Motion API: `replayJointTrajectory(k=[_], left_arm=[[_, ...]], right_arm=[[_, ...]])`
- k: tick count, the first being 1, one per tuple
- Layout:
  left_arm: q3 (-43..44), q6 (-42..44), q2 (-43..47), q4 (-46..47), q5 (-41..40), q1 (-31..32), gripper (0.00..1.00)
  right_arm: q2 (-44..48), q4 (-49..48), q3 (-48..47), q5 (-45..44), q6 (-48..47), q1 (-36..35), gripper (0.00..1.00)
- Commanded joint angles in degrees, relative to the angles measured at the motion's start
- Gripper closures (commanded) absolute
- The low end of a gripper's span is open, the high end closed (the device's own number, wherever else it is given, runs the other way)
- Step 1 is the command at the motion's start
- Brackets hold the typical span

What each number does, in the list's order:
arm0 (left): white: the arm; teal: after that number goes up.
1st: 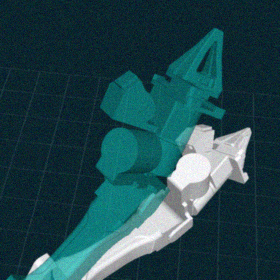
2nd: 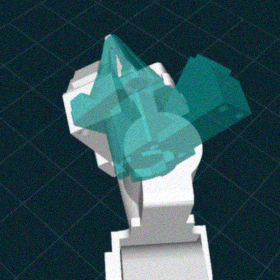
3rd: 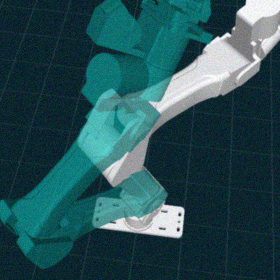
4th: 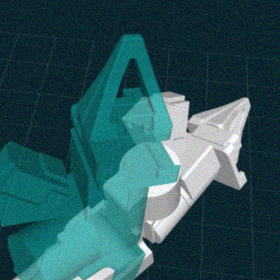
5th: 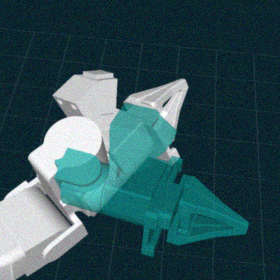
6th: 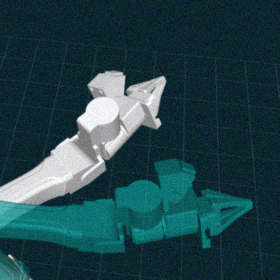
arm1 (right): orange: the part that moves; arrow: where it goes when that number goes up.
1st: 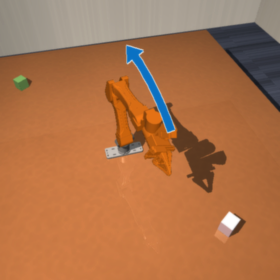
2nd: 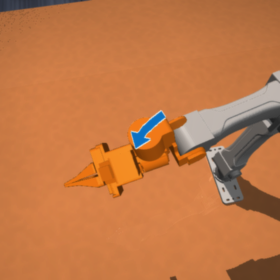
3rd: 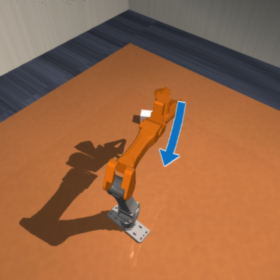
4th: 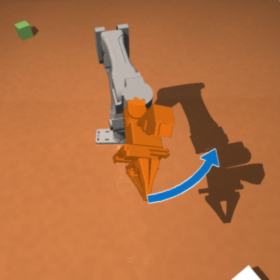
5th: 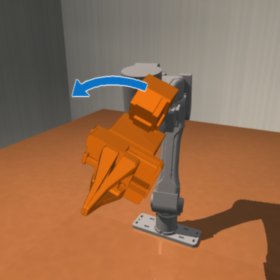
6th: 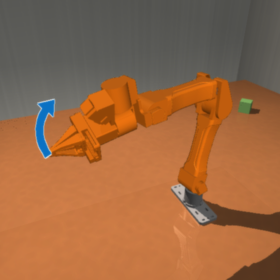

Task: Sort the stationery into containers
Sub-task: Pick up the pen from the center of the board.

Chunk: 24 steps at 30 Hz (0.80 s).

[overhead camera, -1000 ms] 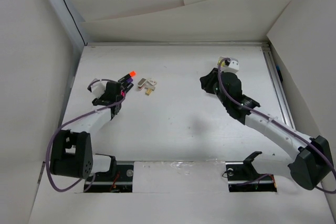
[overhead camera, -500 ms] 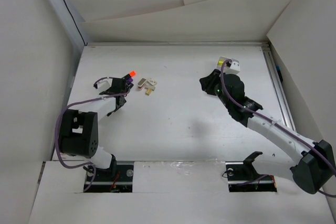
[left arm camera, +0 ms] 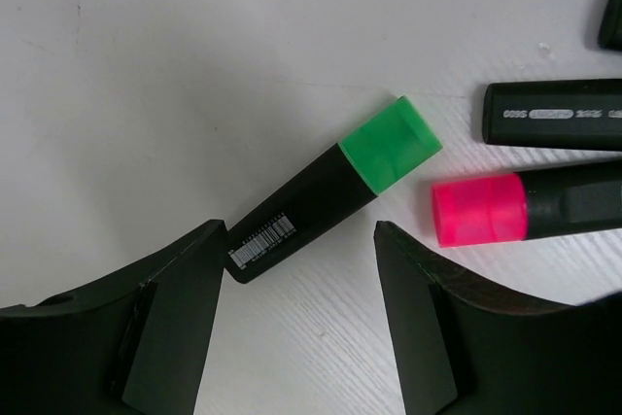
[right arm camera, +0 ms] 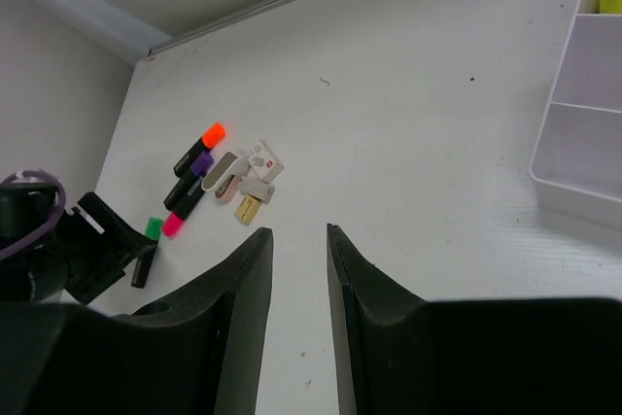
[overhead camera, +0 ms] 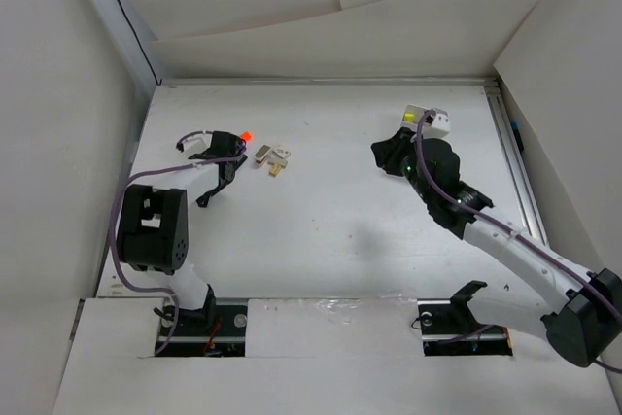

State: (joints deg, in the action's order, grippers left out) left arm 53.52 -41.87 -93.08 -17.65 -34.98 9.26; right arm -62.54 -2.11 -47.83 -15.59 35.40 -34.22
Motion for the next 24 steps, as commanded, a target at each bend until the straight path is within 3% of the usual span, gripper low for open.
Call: replayJointTrajectory(k=[1,8,18,24], left_arm=[[2.2,1.2,-1.3,-4.0,-3.1,0.0,0.41],[5.8,3.6,-5.7,-4.7,-4.3,-0.6,0.41],[4.6,5.0,-9.1,-1.4,1.5,-0.6,0.45],[2.5,5.0,-6.8,1.2,4.5,-0.6,0.59]], right_arm=[[1.3,-3.2,0.1,0.5,-0.3,-0.3,0.65],[1.8,-3.3,0.1,0.5,-0.3,-0.3,0.65],[2.9,-3.3,0.6,0.5,-0.9,-0.3,0.64],[4.5,-3.3,1.2,0.0,-0.9,0.2,0.64]])
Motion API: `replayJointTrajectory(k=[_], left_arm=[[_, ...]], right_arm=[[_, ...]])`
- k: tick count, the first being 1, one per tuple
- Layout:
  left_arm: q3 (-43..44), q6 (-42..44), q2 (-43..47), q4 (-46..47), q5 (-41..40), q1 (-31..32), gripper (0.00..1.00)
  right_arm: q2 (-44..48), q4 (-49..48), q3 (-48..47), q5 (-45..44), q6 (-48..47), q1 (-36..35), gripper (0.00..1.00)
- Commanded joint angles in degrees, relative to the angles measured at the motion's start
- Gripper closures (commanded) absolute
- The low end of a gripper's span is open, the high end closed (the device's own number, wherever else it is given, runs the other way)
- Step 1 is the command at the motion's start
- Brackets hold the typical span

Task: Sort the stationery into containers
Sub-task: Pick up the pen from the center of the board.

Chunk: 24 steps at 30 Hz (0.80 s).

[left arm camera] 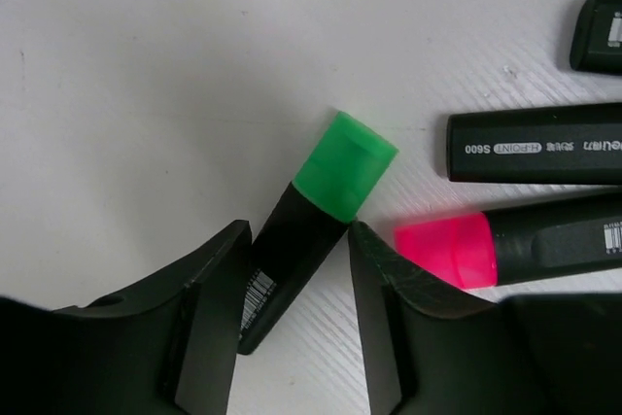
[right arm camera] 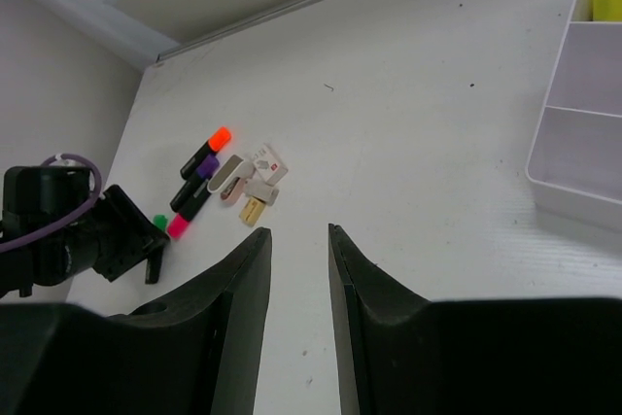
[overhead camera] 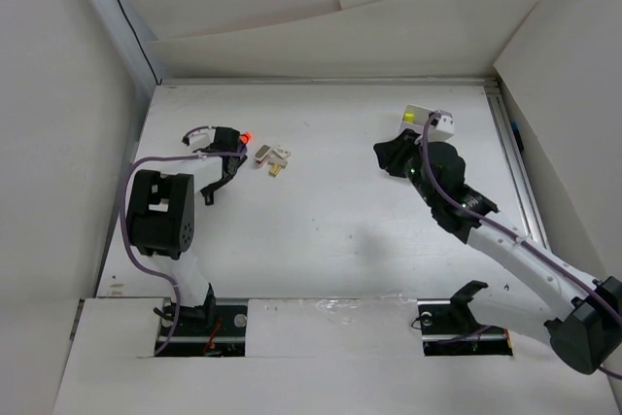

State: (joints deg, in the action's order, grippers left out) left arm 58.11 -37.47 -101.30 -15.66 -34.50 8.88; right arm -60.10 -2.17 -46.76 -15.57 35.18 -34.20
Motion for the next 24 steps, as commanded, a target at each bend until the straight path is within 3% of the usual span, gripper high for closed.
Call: replayJointTrajectory(k=[1,2,6,15,19,21,23,24], left_arm=[[-2.9,0.6,2.1,-0.8,4.0,-0.2,0.61],[-2.9,0.6,2.1,-0.8,4.0,-0.2,0.67],[-4.9,0.1,3.3,0.0,5.5,-0.2,0.71],[-9.8,-1.3,10.9,1.9,8.7,1.0,0.67],[-10.3,-1.3,10.1,3.0,11.5,1.0,0.63],[-10.3,-1.3,9.5,3.6,12.1,1.0,0.68],[-12.0,-1.3,10.4,4.7,12.1,1.0,0.87],[-12.0,-1.9,11.9,4.7,12.1,1.0,0.91]], right_arm=[[2.1,-3.2,0.1,-0.1,-1.2,0.2,0.64],[2.8,-3.2,0.1,-0.1,-1.2,0.2,0.64],[3.8,-3.2,0.6,-0.1,-1.2,0.2,0.61],[5.5,-3.2,1.1,-0.1,-1.7,0.7,0.57],[7.3,-3.2,1.1,-0.1,-1.7,0.7,0.56],[7.3,-3.2,1.7,-0.1,-1.7,0.7,0.56],[7.9,-3.2,1.7,-0.1,-1.7,0.7,0.56],[7.4,-3.2,1.7,-0.1,-1.7,0.7,0.56]])
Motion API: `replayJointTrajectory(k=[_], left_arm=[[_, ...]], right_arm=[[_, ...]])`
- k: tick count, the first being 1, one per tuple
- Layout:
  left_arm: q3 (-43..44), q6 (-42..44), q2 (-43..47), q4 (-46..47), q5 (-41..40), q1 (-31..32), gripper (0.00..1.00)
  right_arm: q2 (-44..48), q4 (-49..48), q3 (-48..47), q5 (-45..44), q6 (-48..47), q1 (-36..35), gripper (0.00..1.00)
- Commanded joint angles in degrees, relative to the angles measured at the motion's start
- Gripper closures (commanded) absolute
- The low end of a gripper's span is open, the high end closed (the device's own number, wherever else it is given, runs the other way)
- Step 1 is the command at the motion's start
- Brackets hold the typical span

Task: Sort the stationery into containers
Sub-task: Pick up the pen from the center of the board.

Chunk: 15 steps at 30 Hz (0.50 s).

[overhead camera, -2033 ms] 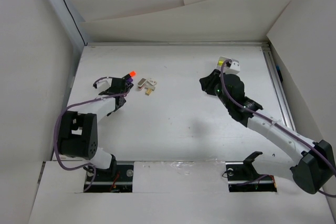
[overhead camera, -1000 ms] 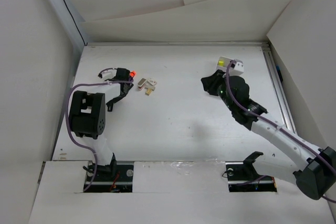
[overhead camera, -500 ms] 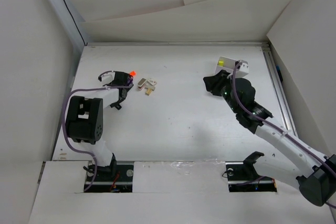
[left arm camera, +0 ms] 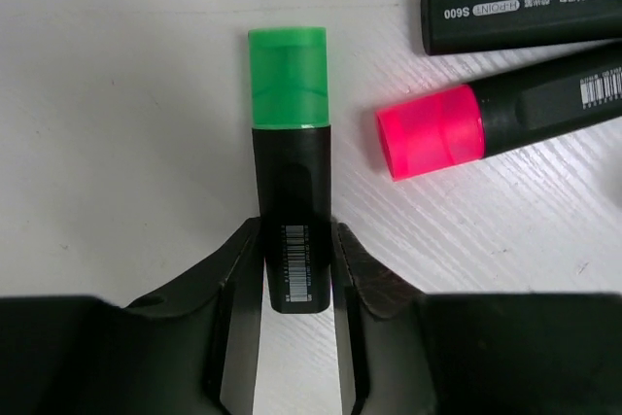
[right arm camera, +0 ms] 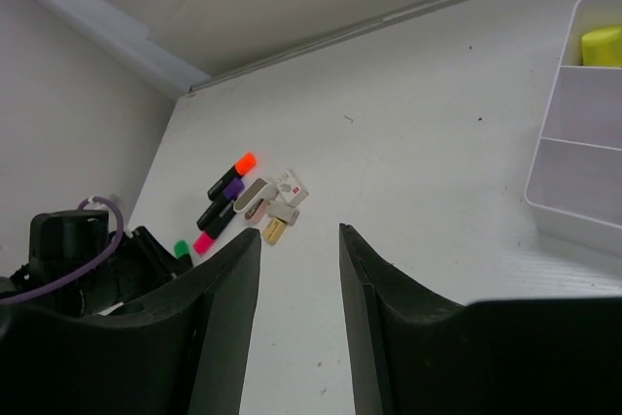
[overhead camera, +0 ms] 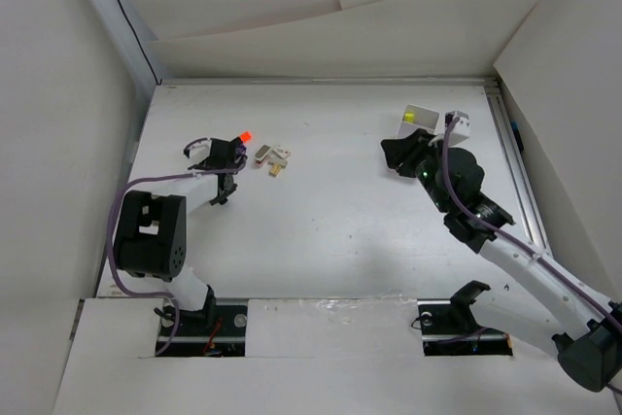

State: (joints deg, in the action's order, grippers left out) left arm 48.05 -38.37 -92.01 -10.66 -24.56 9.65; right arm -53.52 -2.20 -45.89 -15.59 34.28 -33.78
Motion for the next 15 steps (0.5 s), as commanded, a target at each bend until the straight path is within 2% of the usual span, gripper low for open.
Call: replayJointTrajectory(k=[1,6,7,13,15], left_arm=[[-3.3,-1.0,3.7,-0.3,2.1,0.9,0.93],[-7.6,-1.0,13.1,-0.3,2.1,1.4,0.94],[-8.4,-1.7,17.6,-0.3,2.1,2.2,0.94],[-11.1,-1.7,33.0,-2.1,5.0,8.0,0.94],[-12.6,-0.5,37.4,0.4,9.7,10.6,0.92]], right_arm=[[0.8,-3.2,0.8,0.0,-0.8,0.3,0.56],[-1.9,-3.2,-0.3,4.4,-1.3,0.3,0.47],[-1.9,-3.2,-0.9,5.7,-1.3,0.3,0.45],[-7.0,-3.2,-4.5,18.9,-1.9,0.3,0.32],[-7.6,-3.2,-5.0,23.7,-1.9,0.3,0.29]])
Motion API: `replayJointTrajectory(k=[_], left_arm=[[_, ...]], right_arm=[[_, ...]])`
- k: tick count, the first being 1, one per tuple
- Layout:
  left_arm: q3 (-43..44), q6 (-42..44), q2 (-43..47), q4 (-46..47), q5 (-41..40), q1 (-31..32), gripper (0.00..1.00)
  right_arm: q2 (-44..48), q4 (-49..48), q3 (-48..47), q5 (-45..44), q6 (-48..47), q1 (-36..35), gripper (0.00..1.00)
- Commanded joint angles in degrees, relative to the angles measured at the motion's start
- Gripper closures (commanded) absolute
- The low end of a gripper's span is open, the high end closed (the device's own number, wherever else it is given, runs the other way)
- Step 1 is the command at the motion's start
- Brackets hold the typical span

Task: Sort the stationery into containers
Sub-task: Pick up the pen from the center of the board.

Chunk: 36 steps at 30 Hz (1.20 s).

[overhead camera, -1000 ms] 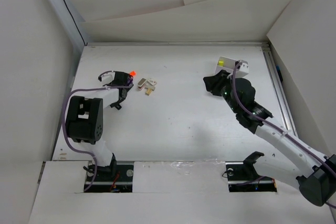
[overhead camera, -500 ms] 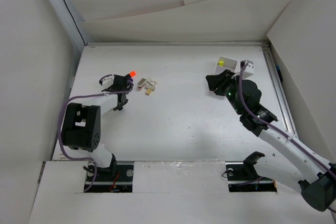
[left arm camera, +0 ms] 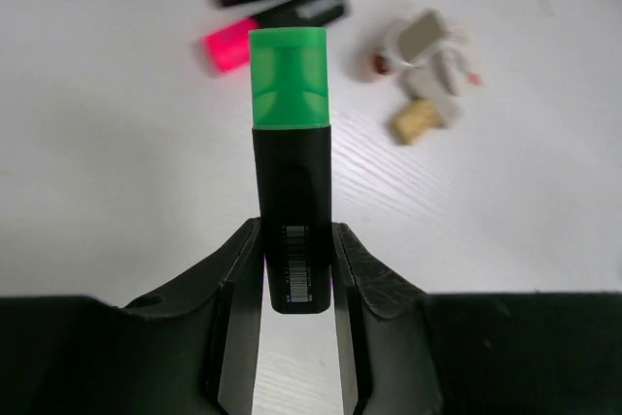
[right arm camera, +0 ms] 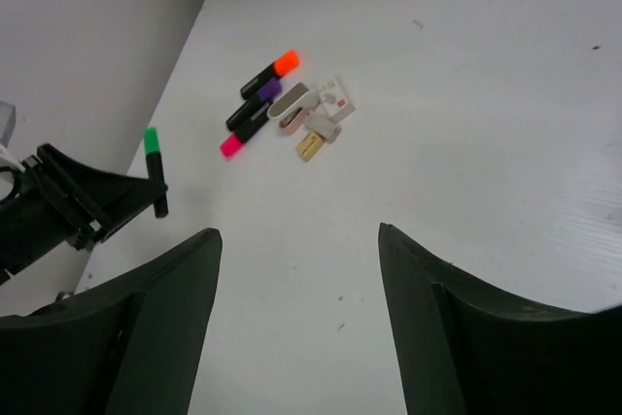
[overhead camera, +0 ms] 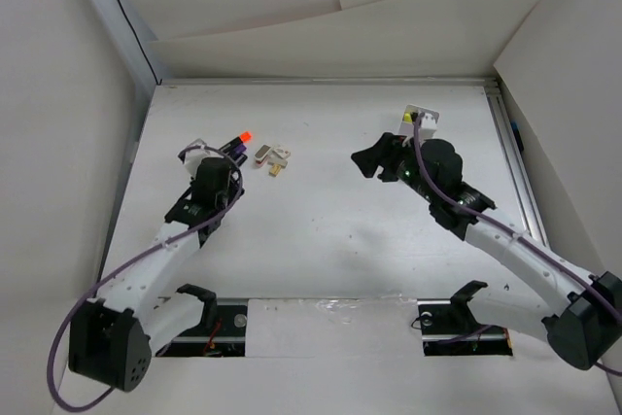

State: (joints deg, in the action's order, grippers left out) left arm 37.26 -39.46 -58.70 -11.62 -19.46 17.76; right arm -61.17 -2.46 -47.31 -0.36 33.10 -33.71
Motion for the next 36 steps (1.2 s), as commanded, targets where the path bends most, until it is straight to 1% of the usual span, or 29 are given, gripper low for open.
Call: replayJointTrajectory(k=[1,2,3,4,5,6,7,8,9,10,11,13,14,15,17,18,22,23,27,28,29,31,34,36], left_arm=[[-2.5,1.1,6.0,4.8,9.9,3.1,0.92],[-3.4,1.7,6.1,7.3,10.0,3.1,0.92],[-5.9,2.2,7.6,9.8,15.5,3.1,0.92],[-7.1,3.0,8.2,12.6,18.1,3.1,0.91],[-8.2,3.5,8.8,17.6,20.2,3.1,0.91],[-9.1,4.0,8.8,19.9,22.3,3.1,0.91],[-10.3,5.1,8.8,22.0,26.0,3.1,0.91],[-10.8,5.1,8.8,25.7,27.8,3.1,0.91],[-10.8,6.0,8.8,27.7,29.6,3.1,0.89],[-11.8,6.0,8.8,29.6,33.1,3.1,0.88],[-12.7,6.8,8.8,33.5,34.7,3.1,0.88],[-13.3,7.4,8.8,37.1,38.5,3.1,0.87],[-13.8,7.4,8.3,38.5,39.7,3.1,0.87],[-14.4,7.4,8.2,42.2,40.8,3.1,0.87],[-14.9,7.4,7.1,45.1,43.2,3.1,0.85],[-14.9,7.4,7.1,47.3,43.8,3.1,0.85],[-15.5,7.9,4.7,50.7,46.2,3.1,0.84],[-15.5,7.9,4.7,51.4,46.9,3.1,0.84],[-16.0,8.5,3.4,52.9,47.5,3.1,0.84],[-16.0,8.5,3.4,52.9,48.0,3.1,0.83],[-16.0,8.5,1.8,54.0,48.6,3.1,0.83],[-16.0,9.0,1.8,54.0,49.3,3.1,0.83],[-15.4,11.1,0.6,54.0,47.0,6.0,0.83],[-13.8,12.4,0.0,52.7,43.5,9.2,0.83]], right_arm=[[-0.5,-2.9,-4.4,9.9,-0.7,0.2,0.26],[-1.1,-2.9,-5.4,11.1,-0.7,0.2,0.25],[-1.1,-2.9,-5.4,13.0,-0.7,0.2,0.25],[-1.1,-2.9,-6.4,13.8,-0.7,0.2,0.23],[-1.8,-2.9,-7.3,14.5,-0.7,0.2,0.22],[-2.3,-2.9,-7.8,15.2,-0.7,0.8,0.22],[-2.3,-2.9,-8.3,16.8,-0.7,0.8,0.21],[-3.7,-2.9,-9.4,17.6,-0.7,0.8,0.21],[-4.5,-2.9,-10.1,18.4,-0.7,0.8,0.19],[-5.4,-2.9,-10.9,20.4,-0.7,0.8,0.19],[-6.5,-2.9,-12.4,21.5,-0.1,0.8,0.19],[-10.4,-2.9,-13.9,23.8,-0.1,0.8,0.16],[-11.7,-2.9,-14.6,25.4,-0.1,0.8,0.13],[-14.1,-2.9,-15.7,25.4,-0.1,0.2,0.13],[-16.5,-2.9,-16.8,26.0,0.4,0.2,0.13],[-17.7,-2.9,-17.8,26.0,0.4,-0.4,0.13],[-23.7,-2.9,-20.9,26.6,0.4,-0.9,0.13],[-24.6,-2.9,-21.5,26.6,0.4,-1.7,0.16],[-27.9,-2.9,-24.0,26.1,0.4,-2.8,0.20],[-28.5,-2.9,-24.1,26.1,0.4,-3.4,0.20],[-30.1,-2.9,-26.2,26.1,0.4,-3.4,0.20],[-31.4,-2.9,-26.3,26.1,0.9,-3.9,0.20],[-33.7,-2.9,-28.6,25.6,0.9,-4.4,0.22],[-34.3,-2.9,-29.3,25.1,0.9,-5.1,0.27]])
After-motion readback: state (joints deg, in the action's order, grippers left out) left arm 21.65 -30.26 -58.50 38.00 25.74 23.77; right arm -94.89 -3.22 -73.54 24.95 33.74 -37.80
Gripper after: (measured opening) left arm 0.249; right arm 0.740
